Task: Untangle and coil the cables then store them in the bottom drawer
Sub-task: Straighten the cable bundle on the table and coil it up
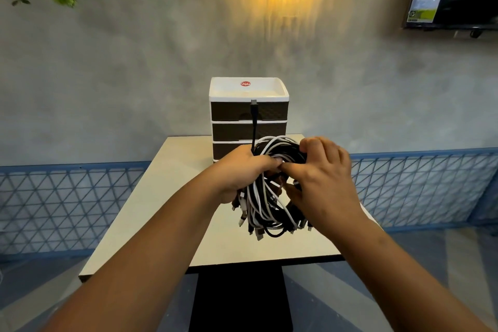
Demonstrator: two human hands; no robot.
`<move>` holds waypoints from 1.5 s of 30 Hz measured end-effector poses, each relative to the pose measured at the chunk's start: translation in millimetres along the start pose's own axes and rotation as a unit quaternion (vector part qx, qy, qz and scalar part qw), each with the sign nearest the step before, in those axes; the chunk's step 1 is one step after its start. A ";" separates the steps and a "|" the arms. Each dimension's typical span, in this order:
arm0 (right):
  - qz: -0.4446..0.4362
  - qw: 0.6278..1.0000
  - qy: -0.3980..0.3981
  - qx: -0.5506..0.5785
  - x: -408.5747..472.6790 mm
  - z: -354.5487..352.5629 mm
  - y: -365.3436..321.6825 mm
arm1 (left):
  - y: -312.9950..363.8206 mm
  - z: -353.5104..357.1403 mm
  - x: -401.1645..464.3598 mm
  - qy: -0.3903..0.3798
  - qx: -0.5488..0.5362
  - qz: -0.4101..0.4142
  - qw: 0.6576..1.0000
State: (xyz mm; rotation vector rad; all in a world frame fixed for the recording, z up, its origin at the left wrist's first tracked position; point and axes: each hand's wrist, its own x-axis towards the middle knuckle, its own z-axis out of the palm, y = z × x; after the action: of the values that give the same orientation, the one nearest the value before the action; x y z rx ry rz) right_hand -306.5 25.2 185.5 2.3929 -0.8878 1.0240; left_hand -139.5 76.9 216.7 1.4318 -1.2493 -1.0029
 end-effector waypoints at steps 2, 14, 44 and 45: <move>-0.011 1.000 0.009 0.008 -0.1 1.7 1.3 | 0.7 -0.2 -0.3 -0.002 0.012 0.001 1.000; 0.030 0.979 -0.059 0.192 -2.6 -3.4 10.1 | -3.6 -5.0 -1.8 -0.017 0.063 -0.001 0.998; 0.131 0.968 -0.048 0.207 -10.4 9.1 -13.5 | -1.3 -9.2 -5.3 -0.035 0.092 0.027 0.995; 0.130 0.971 -0.047 0.193 -9.8 10.7 -13.9 | -1.7 -9.7 -5.5 -0.037 0.096 0.026 0.994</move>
State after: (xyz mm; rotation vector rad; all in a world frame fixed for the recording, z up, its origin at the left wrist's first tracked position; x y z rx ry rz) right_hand -296.8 33.2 169.7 2.7130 -1.1510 1.2927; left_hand -130.5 83.8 217.1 1.5114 -1.4626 -0.9274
